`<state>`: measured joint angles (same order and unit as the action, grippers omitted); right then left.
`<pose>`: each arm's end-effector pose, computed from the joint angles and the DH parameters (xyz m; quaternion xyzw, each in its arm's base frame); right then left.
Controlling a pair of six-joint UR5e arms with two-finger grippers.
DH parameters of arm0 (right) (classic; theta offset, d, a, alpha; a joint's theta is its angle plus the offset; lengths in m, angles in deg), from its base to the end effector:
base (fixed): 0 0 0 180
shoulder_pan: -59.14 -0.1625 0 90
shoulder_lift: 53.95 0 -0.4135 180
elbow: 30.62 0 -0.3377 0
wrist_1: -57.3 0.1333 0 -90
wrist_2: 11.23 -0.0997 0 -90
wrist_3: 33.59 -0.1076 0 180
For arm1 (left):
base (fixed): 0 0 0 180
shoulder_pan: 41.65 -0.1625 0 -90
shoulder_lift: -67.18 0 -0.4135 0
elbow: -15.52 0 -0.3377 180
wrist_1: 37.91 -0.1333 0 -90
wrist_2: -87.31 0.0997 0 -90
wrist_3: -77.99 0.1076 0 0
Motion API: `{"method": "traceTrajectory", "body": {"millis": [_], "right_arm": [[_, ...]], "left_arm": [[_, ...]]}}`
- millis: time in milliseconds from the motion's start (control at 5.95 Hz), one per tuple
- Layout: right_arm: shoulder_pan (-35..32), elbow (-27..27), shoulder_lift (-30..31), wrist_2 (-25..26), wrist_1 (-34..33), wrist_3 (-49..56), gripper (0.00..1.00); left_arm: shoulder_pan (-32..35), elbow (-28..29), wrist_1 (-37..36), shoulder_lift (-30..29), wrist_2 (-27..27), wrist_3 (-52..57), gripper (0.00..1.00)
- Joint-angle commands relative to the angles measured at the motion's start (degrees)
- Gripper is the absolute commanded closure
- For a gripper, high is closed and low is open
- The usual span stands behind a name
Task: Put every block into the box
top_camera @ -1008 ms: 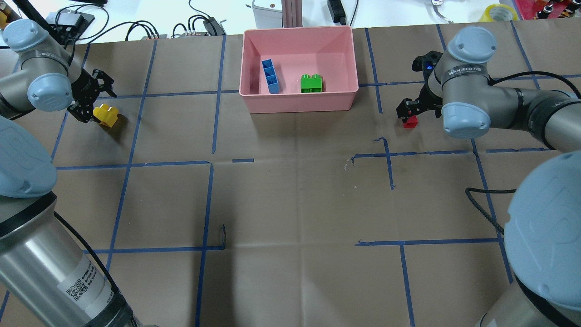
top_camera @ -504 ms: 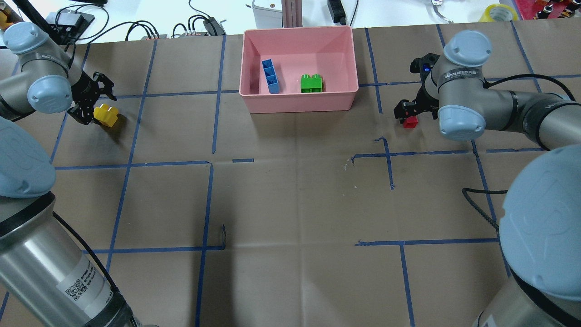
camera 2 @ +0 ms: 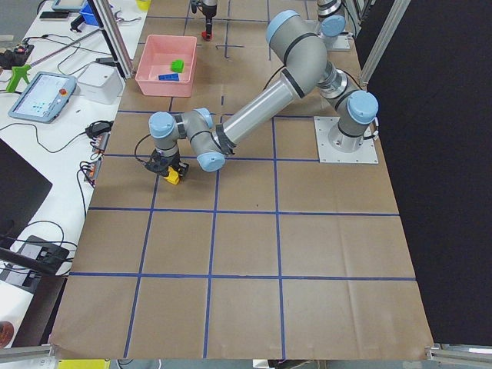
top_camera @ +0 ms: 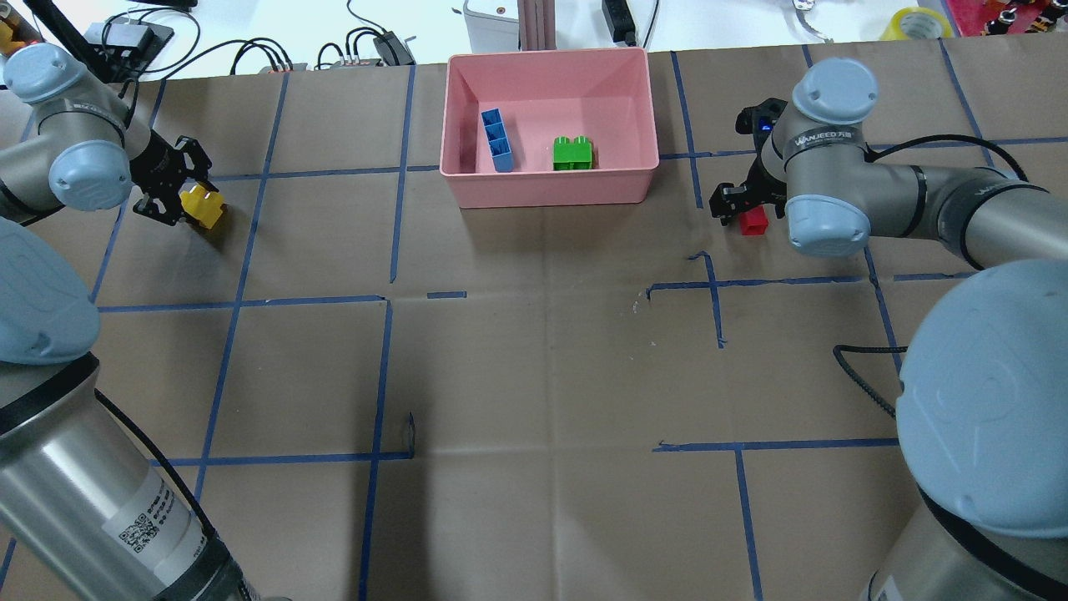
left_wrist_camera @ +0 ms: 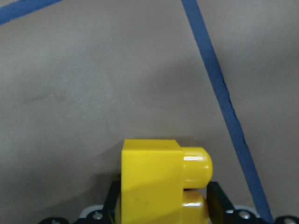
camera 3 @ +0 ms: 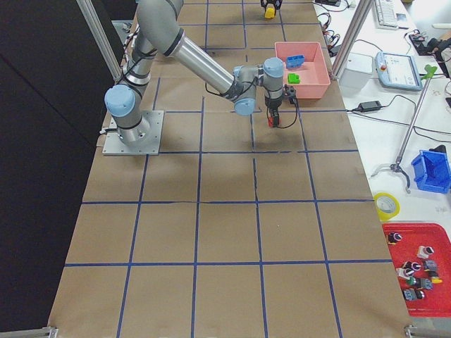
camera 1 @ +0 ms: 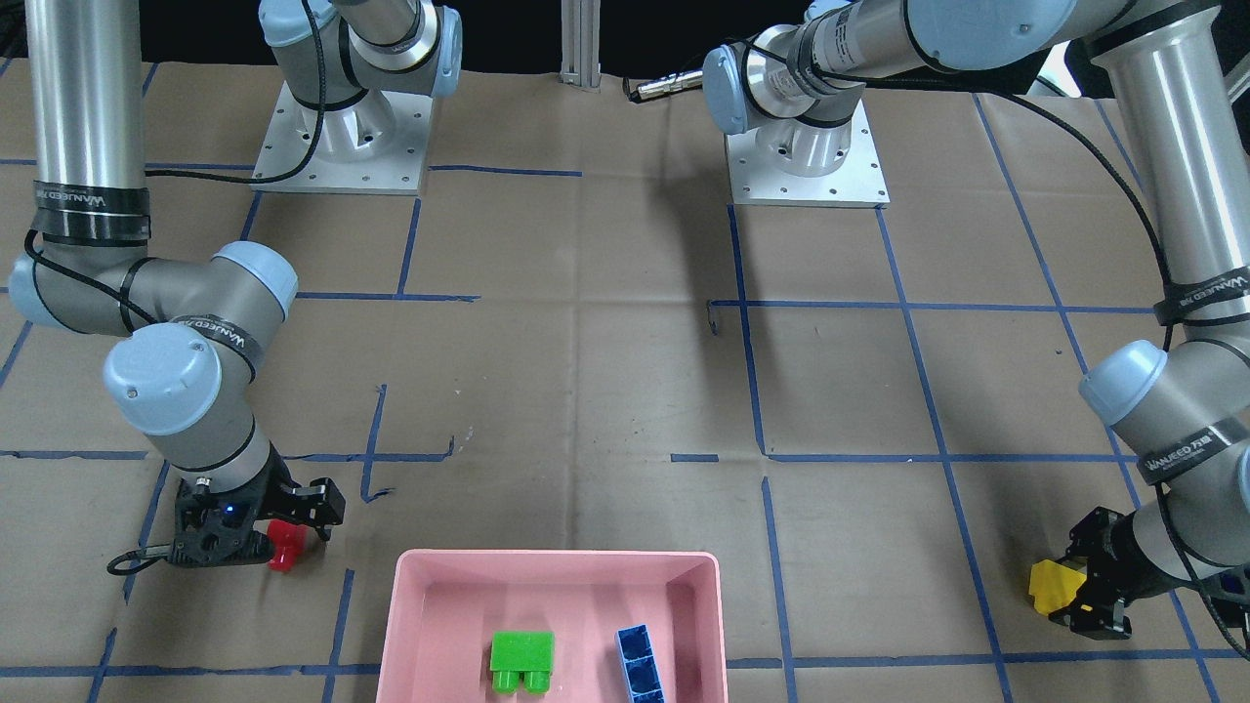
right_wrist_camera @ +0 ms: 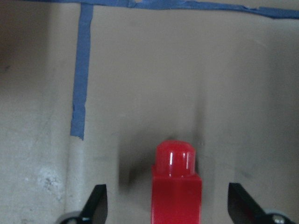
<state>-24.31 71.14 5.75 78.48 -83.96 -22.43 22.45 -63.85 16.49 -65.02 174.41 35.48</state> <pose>0.0674 -0.5865 0.2030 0.0403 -0.9960 0.0796 0.0099 0.1689 -0.6655 0.1918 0.5609 -0.8268 0.0311 0.0301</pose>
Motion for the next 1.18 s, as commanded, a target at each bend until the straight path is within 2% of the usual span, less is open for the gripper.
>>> {"method": "traceTrajectory", "body": {"millis": [0,168,336,504,672,840,1008], "right_arm": [[-0.13,0.2,-0.1,0.11,0.45,0.09,0.5],[-0.13,-0.06,-0.02,0.29,0.89,0.35,0.8],[-0.05,-0.5,0.33,0.81,2.2,0.35,0.94],[-0.04,-1.38,0.86,0.64,2.39,0.44,0.96],[-0.13,-5.13,2.43,0.2,7.17,0.62,0.97],[-0.13,-10.64,4.27,0.03,15.49,0.79,0.97],[-0.39,-16.27,4.73,-1.98,22.1,0.71,0.97]], "left_arm": [[-0.02,-0.08,0.01,0.45,-0.35,0.05,0.63],[-0.02,0.45,0.09,0.98,-2.7,0.05,0.74],[-0.11,1.84,0.27,1.68,-2.9,0.14,0.82],[0.06,4.03,2.88,3.69,-2.98,0.23,0.85],[0.85,7.97,8.82,5.36,-3.77,0.23,0.88],[1.99,13.14,15.76,6.85,-6.73,0.58,0.9],[6.17,16.67,21.13,8.35,-7.55,1.19,0.9]]}}
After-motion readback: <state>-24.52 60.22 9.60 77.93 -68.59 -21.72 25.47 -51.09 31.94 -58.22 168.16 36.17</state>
